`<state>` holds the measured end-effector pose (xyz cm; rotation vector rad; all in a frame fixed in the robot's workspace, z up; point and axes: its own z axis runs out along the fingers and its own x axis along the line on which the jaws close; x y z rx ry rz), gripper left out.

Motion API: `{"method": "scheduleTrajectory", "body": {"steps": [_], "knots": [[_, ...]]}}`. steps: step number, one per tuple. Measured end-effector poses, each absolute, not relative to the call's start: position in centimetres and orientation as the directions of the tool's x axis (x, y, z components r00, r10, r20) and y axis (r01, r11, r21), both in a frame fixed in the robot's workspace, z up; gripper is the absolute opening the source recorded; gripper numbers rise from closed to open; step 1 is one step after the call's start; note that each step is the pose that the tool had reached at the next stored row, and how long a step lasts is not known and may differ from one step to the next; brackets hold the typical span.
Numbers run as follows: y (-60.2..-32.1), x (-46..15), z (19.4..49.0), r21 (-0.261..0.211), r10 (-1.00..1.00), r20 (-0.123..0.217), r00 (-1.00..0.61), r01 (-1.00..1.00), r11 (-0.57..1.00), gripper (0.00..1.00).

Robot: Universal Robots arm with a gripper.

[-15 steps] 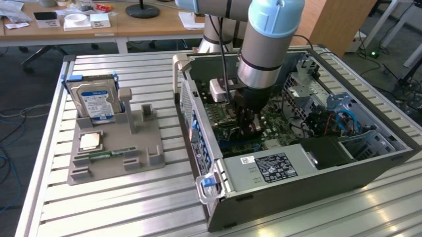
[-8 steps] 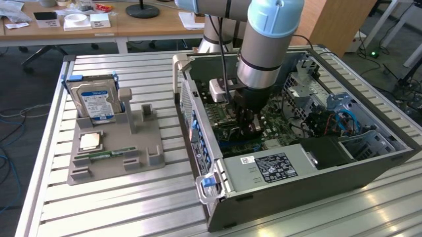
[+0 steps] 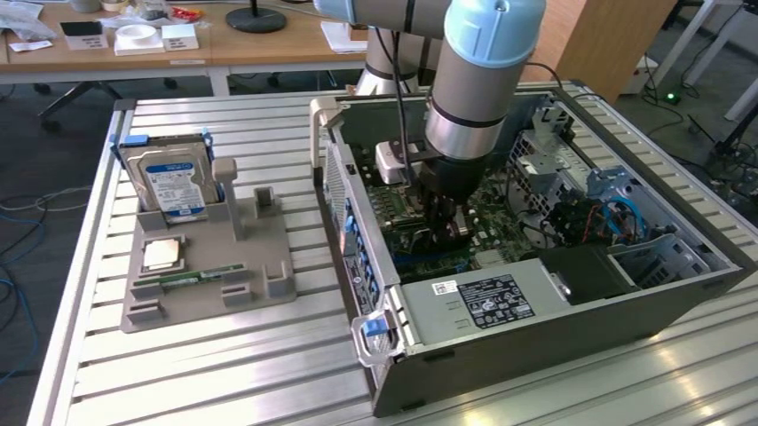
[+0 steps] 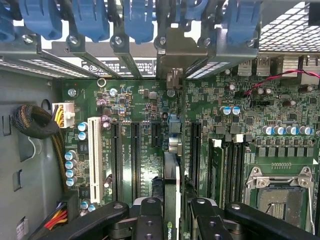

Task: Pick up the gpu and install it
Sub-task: 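Insert the gpu into the slot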

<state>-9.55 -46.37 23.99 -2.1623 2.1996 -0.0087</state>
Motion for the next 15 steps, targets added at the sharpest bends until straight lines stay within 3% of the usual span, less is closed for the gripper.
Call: {"method": "scheduleTrajectory", "body": {"steps": [7, 9, 11, 12, 15], "knots": [[-46.37, -9.57, 23.96, -0.044, -0.999, -0.037, -0.017, -0.999, 0.018, 0.27], [-46.36, -9.56, 23.98, -0.044, -0.999, -0.037, -0.016, -0.999, 0.018, 0.39], [-46.37, -9.55, 23.99, -0.044, -0.999, -0.037, -0.016, -0.999, 0.018, 0.39], [-46.37, -9.55, 23.99, -0.044, -0.999, -0.037, -0.016, -0.999, 0.018, 0.45], [-46.37, -9.55, 24.05, -0.044, -0.999, -0.036, -0.016, -0.999, 0.018, 0.45]]}}
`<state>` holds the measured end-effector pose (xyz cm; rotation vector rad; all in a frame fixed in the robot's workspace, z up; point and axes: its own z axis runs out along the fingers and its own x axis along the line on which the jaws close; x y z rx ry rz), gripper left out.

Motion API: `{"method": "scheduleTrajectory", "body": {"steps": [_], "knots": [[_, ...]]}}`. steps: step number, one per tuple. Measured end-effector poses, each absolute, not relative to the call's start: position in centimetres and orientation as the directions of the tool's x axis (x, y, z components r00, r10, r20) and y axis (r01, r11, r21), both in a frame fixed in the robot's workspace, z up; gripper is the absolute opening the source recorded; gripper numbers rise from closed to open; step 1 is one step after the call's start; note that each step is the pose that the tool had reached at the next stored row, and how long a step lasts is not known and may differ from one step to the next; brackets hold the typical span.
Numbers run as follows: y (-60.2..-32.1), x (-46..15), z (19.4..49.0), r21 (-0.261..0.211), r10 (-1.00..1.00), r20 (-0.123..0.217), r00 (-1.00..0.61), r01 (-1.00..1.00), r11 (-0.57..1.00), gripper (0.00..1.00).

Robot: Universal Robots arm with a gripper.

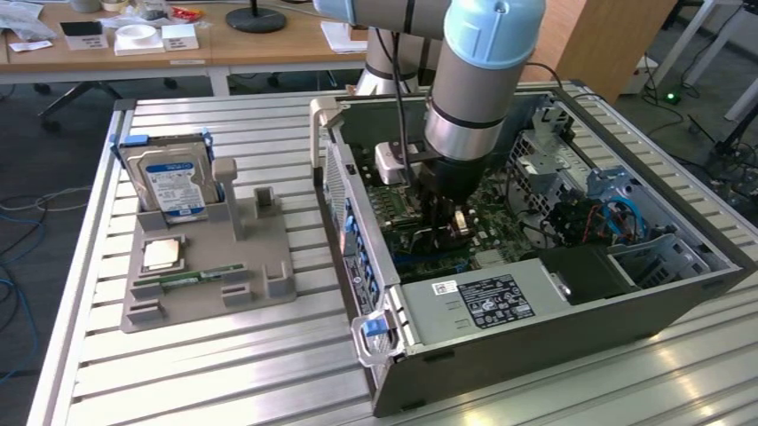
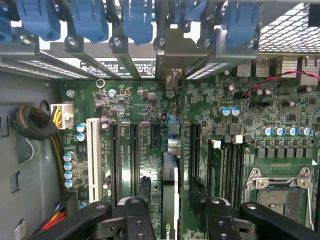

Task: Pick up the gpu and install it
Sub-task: 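Insert the gpu into the slot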

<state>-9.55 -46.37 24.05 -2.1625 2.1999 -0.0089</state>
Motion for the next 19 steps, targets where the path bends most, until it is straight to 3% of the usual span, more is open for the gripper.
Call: {"method": "scheduleTrajectory", "body": {"steps": [19], "knots": [[-46.3, -9.5, 29.3, -0.050, -0.999, -0.037, -0.016, -0.999, 0.018, 0.45]]}}
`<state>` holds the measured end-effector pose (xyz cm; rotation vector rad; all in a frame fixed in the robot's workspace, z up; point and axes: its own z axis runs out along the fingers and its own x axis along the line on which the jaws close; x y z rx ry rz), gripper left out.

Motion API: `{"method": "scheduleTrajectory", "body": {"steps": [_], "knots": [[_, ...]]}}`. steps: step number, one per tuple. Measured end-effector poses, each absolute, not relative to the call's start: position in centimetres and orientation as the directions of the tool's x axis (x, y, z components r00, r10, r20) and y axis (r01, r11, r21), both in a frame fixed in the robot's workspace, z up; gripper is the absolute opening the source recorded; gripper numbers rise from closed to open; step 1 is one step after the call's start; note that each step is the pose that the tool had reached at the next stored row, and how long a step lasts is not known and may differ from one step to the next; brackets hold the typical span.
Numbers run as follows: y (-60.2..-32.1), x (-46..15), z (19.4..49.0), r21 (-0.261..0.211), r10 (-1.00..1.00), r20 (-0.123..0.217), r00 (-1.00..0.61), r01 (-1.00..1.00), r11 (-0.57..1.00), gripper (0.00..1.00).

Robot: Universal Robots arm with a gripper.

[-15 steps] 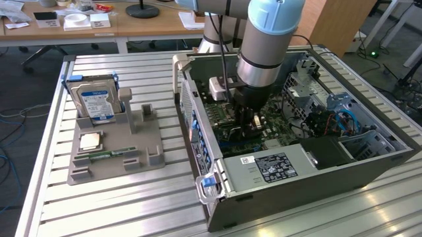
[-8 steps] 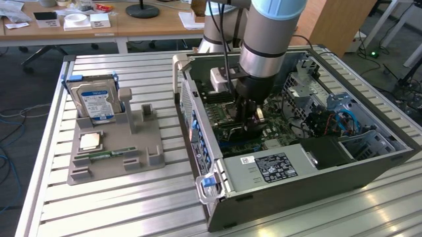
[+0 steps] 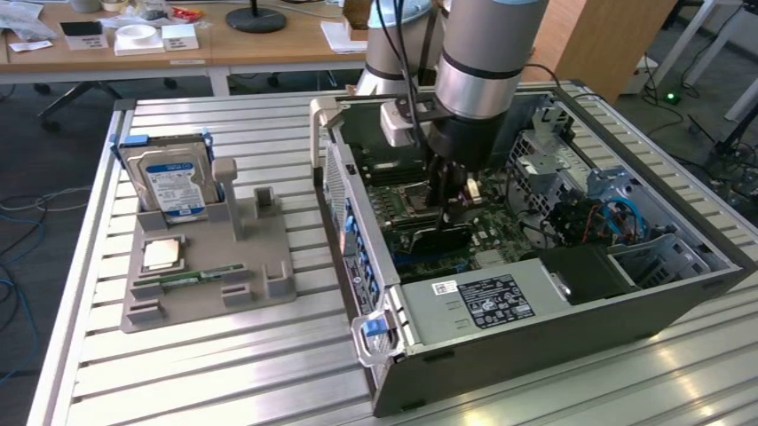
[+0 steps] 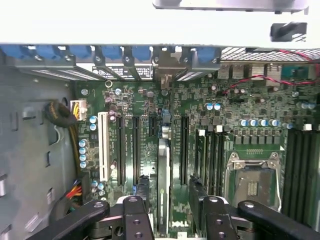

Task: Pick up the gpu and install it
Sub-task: 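Insert the gpu into the slot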

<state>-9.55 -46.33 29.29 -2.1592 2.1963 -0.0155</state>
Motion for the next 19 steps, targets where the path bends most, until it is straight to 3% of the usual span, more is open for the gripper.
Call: {"method": "scheduleTrajectory", "body": {"steps": [19], "knots": [[-46.3, -9.5, 32.2, -0.052, -0.999, -0.037, -0.016, -0.998, 0.018, 0.45]]}}
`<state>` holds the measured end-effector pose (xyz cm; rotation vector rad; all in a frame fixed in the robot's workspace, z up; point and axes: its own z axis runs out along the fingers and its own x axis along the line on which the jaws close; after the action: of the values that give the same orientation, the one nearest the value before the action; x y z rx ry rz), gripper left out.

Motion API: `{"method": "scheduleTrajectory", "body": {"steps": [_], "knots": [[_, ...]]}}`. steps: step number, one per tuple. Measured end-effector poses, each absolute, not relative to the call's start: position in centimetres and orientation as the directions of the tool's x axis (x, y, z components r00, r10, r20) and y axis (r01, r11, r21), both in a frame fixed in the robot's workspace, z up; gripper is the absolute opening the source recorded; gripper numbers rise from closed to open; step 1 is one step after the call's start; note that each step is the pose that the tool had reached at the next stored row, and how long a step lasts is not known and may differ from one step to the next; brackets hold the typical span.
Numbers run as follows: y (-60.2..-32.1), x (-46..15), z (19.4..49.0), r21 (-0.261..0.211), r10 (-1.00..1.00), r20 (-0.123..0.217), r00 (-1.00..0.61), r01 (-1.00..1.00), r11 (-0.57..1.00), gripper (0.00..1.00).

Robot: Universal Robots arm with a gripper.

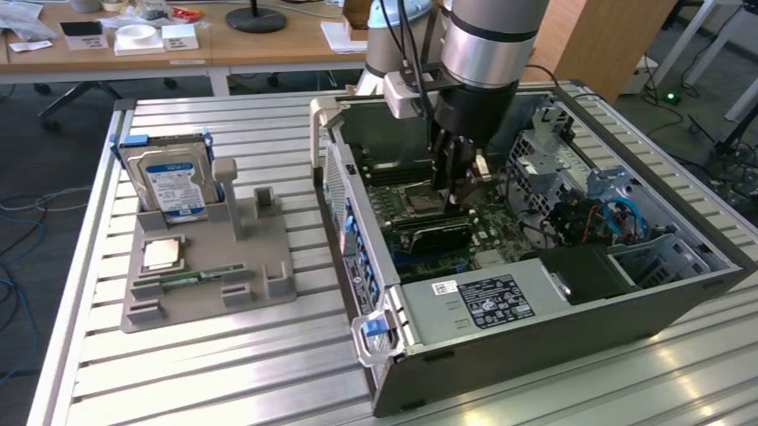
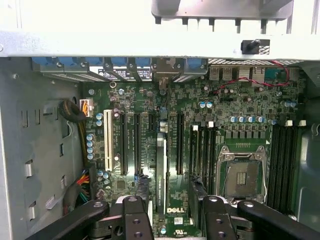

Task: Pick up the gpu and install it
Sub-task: 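Insert the gpu into the slot, then press down on the gpu until it lock into place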

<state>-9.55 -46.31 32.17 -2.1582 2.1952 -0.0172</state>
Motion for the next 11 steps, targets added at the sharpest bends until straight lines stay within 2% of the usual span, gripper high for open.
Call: {"method": "scheduleTrajectory", "body": {"steps": [11], "knots": [[-46.31, -9.55, 32.18, -0.052, -0.999, -0.037, -0.016, -0.998, 0.018, 0.45]]}}
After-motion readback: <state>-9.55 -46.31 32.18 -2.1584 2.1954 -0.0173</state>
